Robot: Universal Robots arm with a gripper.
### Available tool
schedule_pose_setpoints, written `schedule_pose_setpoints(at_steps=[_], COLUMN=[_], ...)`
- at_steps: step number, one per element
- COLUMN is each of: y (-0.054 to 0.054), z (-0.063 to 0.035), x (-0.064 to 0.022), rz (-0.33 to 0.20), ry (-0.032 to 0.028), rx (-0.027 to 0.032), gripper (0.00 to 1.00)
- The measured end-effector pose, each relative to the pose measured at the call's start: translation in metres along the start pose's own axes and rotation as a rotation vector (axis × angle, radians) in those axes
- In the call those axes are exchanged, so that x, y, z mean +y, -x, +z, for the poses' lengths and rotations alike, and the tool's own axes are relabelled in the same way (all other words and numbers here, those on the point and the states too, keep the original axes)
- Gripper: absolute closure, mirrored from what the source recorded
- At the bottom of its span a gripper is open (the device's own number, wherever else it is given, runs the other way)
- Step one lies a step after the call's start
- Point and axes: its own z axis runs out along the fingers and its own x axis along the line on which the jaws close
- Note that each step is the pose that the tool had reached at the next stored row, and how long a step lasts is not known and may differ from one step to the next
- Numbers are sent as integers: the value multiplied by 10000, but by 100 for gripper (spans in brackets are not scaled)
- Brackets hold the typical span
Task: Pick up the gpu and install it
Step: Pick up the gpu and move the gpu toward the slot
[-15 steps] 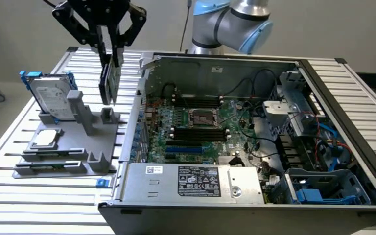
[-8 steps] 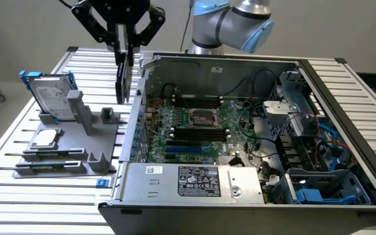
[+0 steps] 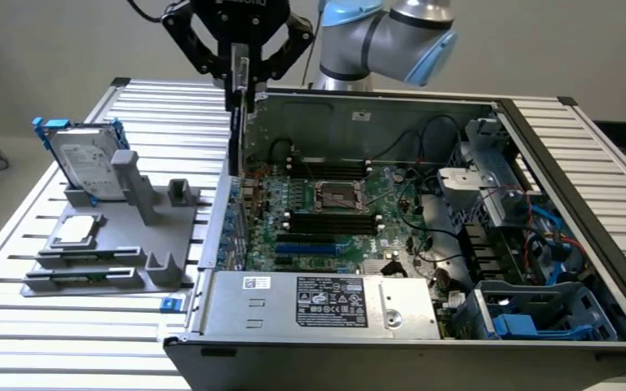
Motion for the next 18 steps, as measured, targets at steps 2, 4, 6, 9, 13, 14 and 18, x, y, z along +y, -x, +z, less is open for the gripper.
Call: schedule_pose_setpoints(at_steps=[2,4,6,9,13,14,18], y=[97,188,282,419,562,589,663], z=[22,46,73,114,173,188,252], x=[-10,-18,-28,-42,-57,-60,-68], rz=[-1,0,0,12,90,122,367], ry=[2,2,1,3,12,16,39], rx=[0,0,0,0,-4,-5,-12], gripper=[73,73,73,73,73,73,73])
